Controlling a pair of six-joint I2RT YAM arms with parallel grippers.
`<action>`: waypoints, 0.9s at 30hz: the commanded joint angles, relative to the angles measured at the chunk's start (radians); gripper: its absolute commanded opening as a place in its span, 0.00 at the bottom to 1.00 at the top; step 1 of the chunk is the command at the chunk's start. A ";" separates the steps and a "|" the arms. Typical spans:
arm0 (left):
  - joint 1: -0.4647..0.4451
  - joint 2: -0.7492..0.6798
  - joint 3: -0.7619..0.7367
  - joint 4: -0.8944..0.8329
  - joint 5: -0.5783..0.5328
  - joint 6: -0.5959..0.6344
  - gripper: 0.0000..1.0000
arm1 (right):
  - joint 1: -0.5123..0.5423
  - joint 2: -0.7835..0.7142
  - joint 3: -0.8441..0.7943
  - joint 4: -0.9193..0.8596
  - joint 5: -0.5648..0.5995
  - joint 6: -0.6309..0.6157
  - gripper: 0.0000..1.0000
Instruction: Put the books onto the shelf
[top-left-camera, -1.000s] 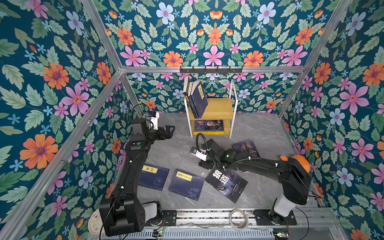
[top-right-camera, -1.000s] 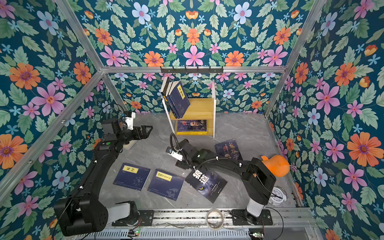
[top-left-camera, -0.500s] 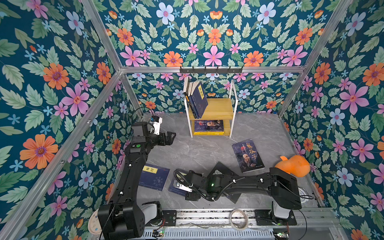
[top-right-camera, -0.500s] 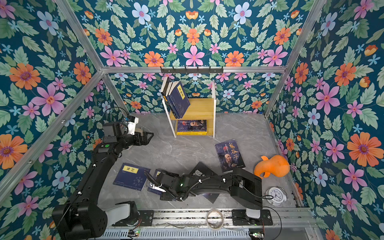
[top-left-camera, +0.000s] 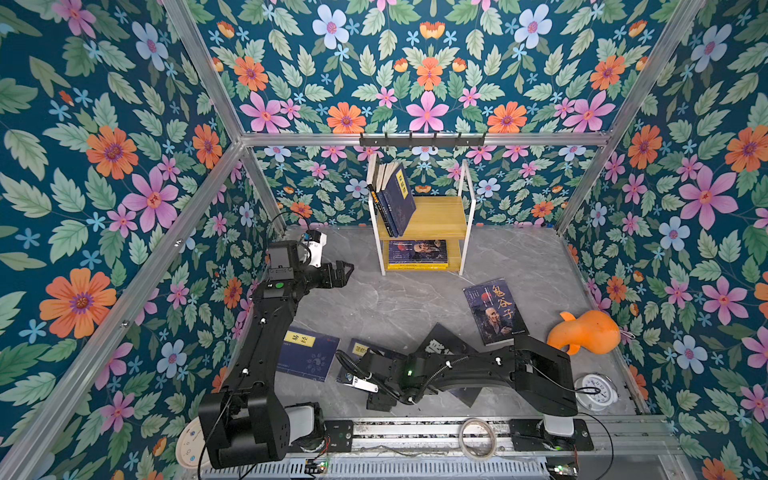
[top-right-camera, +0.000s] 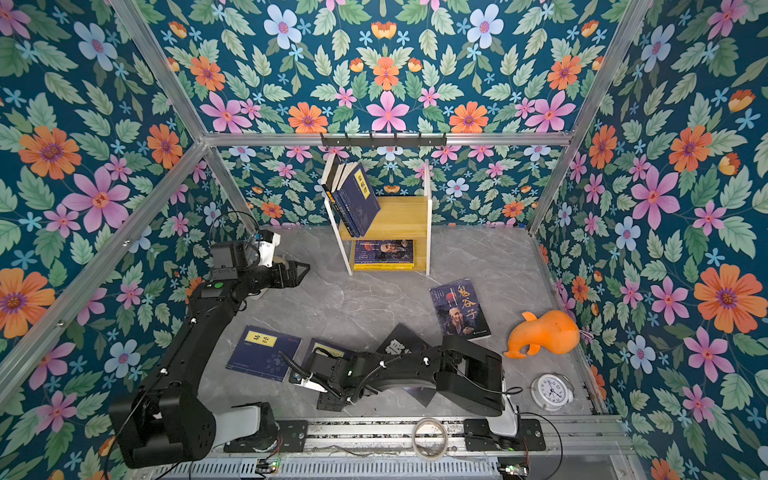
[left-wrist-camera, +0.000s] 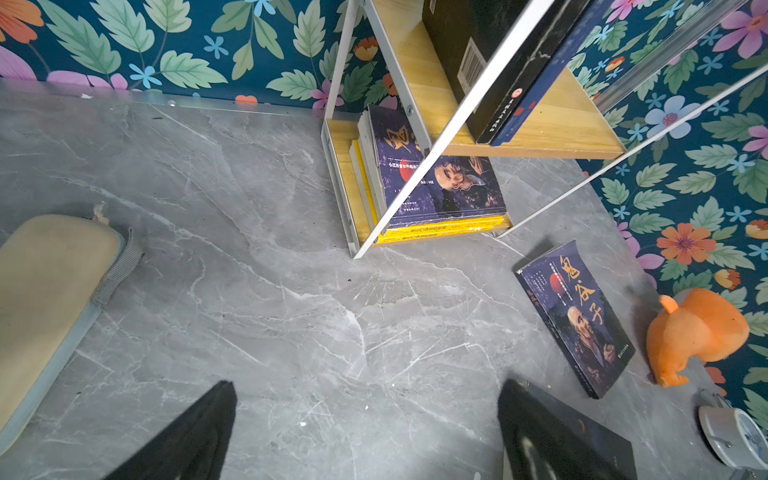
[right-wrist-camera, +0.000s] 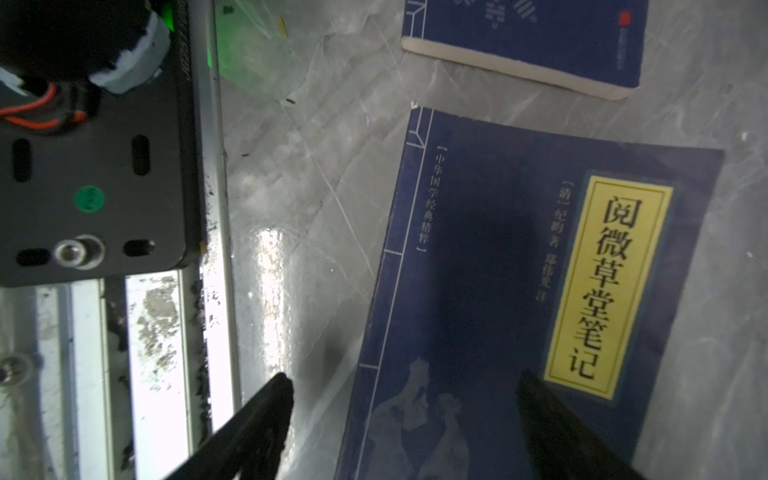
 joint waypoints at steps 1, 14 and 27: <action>0.000 0.011 0.008 0.014 0.007 -0.008 1.00 | 0.001 0.034 0.015 -0.033 0.021 0.005 0.84; 0.002 0.071 0.073 -0.113 -0.002 0.130 1.00 | -0.084 0.028 -0.049 -0.010 0.113 -0.007 0.77; 0.000 0.037 -0.031 -0.250 -0.172 0.428 1.00 | -0.140 0.056 -0.055 0.082 0.120 -0.075 0.76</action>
